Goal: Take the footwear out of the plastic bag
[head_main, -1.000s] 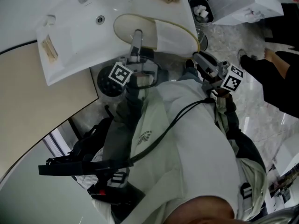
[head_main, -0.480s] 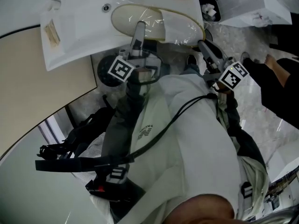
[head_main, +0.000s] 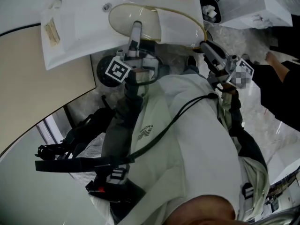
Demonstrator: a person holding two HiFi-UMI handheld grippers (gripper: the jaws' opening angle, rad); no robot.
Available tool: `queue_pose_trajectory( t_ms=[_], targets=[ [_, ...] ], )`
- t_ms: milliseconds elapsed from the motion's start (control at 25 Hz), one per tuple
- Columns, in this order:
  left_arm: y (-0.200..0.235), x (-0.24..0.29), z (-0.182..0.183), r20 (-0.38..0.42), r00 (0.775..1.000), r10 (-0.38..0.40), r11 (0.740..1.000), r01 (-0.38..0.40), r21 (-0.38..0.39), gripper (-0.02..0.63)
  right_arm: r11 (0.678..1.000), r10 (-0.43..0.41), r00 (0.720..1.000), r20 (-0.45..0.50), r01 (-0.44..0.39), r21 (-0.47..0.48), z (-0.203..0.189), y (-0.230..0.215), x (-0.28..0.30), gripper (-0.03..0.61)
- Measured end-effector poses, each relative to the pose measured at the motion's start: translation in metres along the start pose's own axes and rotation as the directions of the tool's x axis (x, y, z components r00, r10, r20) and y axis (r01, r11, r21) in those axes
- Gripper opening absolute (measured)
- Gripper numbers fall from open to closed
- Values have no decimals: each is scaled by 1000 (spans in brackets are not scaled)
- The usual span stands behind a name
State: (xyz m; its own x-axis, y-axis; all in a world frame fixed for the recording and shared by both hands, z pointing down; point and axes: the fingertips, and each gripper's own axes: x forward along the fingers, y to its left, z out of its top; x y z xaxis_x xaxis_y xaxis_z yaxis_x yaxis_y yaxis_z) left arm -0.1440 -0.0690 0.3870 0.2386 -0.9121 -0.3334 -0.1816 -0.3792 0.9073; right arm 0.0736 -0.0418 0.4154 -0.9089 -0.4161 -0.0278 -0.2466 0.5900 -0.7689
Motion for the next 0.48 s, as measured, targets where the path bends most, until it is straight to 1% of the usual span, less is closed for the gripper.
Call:
queue_pose_trajectory(
  t_ms=[120, 240, 280, 360, 400, 480],
  targets=[
    [-1, -4, 5, 19, 1000, -3, 1000, 2, 17, 156, 1000, 24, 1000, 12, -24, -8, 3, 8, 1, 48],
    [-1, -5, 8, 43, 999, -12, 1000, 12, -3, 158, 998, 35, 999, 21, -33, -60, 9, 15, 2, 48],
    [-1, -6, 10, 60, 998, -16, 1000, 17, -17, 154, 996, 25, 999, 26, -23, -85, 11, 15, 1, 49],
    [-3, -8, 16, 102, 995, -22, 999, 27, -40, 139, 988, -19, 999, 45, 26, -155, 17, 13, -4, 57],
    [-4, -8, 18, 110, 994, -23, 999, 28, -37, 130, 979, -42, 997, 57, 52, -196, 21, 13, -8, 64],
    [-7, -6, 17, 82, 996, -27, 1000, 28, -1, 129, 955, -61, 996, 61, 76, -286, 29, 17, -13, 67]
  ],
)
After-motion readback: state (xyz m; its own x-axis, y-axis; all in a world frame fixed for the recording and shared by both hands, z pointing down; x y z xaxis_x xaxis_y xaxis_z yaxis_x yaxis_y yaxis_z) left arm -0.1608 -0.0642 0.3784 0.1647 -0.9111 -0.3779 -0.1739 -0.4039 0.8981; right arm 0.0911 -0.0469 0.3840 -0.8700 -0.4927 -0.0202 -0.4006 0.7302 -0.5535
